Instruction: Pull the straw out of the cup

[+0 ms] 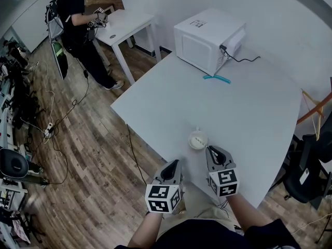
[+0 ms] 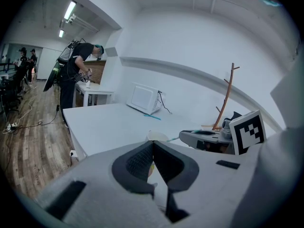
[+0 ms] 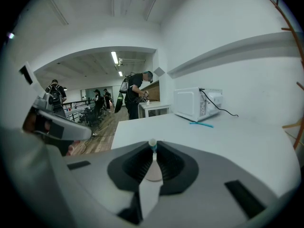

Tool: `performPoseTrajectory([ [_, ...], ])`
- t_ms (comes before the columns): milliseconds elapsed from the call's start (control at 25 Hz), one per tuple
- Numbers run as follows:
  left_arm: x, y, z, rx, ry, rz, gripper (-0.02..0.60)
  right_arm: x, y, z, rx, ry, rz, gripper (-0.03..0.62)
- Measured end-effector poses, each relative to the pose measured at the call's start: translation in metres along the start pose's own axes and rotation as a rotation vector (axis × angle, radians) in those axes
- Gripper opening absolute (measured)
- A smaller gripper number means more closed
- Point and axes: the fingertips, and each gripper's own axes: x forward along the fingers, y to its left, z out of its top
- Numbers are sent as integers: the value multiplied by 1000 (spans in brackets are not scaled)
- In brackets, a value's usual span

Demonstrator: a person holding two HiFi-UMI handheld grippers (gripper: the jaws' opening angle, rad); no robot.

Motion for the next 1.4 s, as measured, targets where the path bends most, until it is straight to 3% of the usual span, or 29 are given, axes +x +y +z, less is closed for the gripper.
performPoseTrajectory([
  [1400, -84, -29, -13, 16, -57, -1, 18, -102, 54, 29, -41, -130, -16, 43],
])
